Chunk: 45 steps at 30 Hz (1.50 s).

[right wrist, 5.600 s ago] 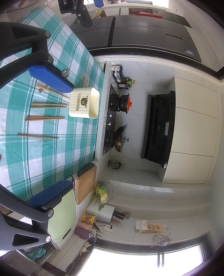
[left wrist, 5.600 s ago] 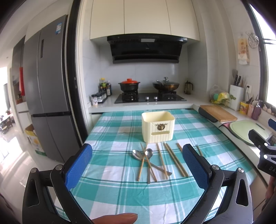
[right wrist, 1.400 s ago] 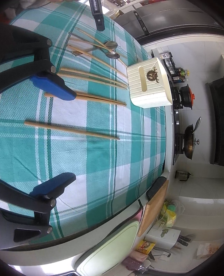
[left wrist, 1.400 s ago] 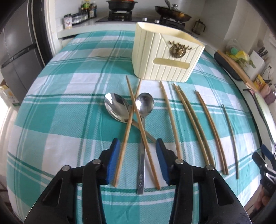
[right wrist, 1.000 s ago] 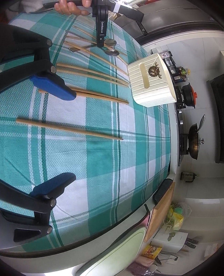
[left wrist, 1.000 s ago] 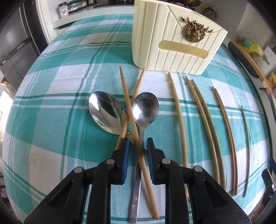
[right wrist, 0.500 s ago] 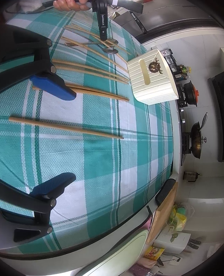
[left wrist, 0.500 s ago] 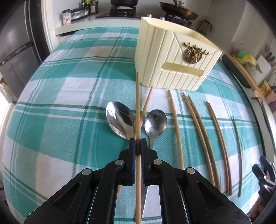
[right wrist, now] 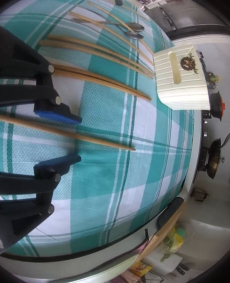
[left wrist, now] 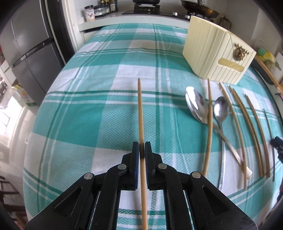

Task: Organize utensils
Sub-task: 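Close the right tool on a wooden chopstick while the left tool lifts its chopstick, then carry both chopsticks upright over the cream holder and lower them inside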

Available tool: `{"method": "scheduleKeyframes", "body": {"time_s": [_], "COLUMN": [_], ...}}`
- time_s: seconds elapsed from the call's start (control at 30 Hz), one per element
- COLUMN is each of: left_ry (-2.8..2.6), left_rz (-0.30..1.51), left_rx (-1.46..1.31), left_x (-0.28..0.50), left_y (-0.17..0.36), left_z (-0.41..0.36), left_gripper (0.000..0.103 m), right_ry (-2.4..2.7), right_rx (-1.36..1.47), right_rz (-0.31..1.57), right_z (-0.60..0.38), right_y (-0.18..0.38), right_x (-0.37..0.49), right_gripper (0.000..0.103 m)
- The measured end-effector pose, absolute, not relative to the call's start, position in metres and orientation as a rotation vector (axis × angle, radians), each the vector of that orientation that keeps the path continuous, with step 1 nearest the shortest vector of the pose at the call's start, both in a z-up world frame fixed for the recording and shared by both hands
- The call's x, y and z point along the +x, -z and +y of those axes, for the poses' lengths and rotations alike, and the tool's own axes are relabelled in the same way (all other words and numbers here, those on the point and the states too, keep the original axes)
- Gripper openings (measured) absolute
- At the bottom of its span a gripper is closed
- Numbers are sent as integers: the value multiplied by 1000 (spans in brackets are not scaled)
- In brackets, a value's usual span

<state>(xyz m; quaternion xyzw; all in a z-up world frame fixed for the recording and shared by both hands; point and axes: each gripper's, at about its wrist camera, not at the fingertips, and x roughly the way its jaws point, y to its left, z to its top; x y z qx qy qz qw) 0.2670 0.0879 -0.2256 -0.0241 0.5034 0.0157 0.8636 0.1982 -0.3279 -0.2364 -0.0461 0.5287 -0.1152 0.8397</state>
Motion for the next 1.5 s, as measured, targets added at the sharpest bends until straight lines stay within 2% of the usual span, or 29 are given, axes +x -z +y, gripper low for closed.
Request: {"method": "scheduleKeyframes", "body": {"time_s": [0.03, 0.07, 0.1, 0.13, 0.17, 0.43, 0.5, 0.53, 0.57, 0.6, 0.63, 0.67, 0.7, 0.73, 0.77, 0.9, 1.2, 1.5], "left_ry": [-31, -28, -23, -25, -24, 39, 47, 57, 70, 81, 94, 112, 124, 127, 125, 130, 188, 226], "left_rz": [1059, 1060, 1053, 1048, 1047, 1118, 1133, 1142, 1153, 1164, 1173, 1184, 1190, 1186, 1173, 1067, 772, 619], "left_rx": [-55, -63, -74, -83, -87, -10, 20, 25, 24, 24, 25, 20, 9, 2, 0, -76, -135, -132], "left_x": [266, 265, 264, 264, 264, 298, 310, 317, 325, 332, 340, 347, 354, 359, 362, 352, 273, 225], "left_y": [228, 229, 228, 228, 227, 232, 231, 230, 229, 228, 227, 226, 225, 224, 221, 188, 84, 51], "left_z": [92, 95, 98, 102, 105, 105, 102, 100, 99, 98, 96, 95, 95, 95, 95, 107, 122, 113], "left_gripper": [16, 32, 41, 55, 57, 58, 57, 51, 41, 35, 18, 5, 4, 4, 4, 3, 4, 4], "right_ry": [243, 233, 223, 214, 200, 124, 123, 126, 129, 132, 132, 134, 135, 143, 147, 134, 18, -27], "right_rx": [-97, -92, -90, -90, -88, -3, -7, -11, -9, -6, 7, 17, 19, 21, 36, 147, 177, 116], "right_rz": [1130, 1141, 1155, 1168, 1183, 1282, 1287, 1293, 1286, 1289, 1292, 1292, 1296, 1297, 1296, 1244, 967, 796], "right_z": [-330, -333, -335, -336, -338, -351, -354, -356, -358, -360, -363, -365, -366, -368, -370, -378, -355, -323], "right_y": [236, 235, 234, 233, 233, 235, 237, 239, 240, 241, 243, 243, 244, 244, 245, 230, 115, 53], "right_x": [198, 198, 198, 198, 198, 223, 237, 245, 253, 263, 272, 280, 289, 296, 302, 306, 247, 201], "right_gripper": [35, 35, 35, 35, 38, 39, 40, 40, 40, 40, 38, 34, 18, 7, 6, 6, 6, 6]}}
